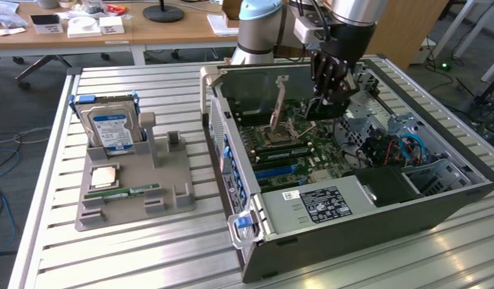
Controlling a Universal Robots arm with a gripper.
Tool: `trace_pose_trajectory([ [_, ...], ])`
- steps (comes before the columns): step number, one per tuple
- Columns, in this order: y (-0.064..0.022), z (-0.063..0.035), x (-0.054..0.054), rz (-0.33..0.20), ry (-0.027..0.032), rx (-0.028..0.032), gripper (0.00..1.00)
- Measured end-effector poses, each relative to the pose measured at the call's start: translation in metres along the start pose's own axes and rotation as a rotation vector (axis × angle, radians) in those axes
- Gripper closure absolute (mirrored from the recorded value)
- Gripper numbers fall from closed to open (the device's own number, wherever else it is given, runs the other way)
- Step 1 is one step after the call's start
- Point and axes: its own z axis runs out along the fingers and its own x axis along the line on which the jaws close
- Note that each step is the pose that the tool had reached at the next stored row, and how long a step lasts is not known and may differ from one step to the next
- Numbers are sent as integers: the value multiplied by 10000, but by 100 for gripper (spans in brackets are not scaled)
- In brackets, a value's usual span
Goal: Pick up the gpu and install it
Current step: 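Insert the gpu into the slot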
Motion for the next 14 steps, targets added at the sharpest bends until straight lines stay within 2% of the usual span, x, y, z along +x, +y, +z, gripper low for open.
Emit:
trace_pose_trajectory([
  [4,20,2,56,-1,-2,18,74],
  [8,23,4,62,-1,-1,21,74],
  [14,41,27,79,-1,-1,60,74],
])
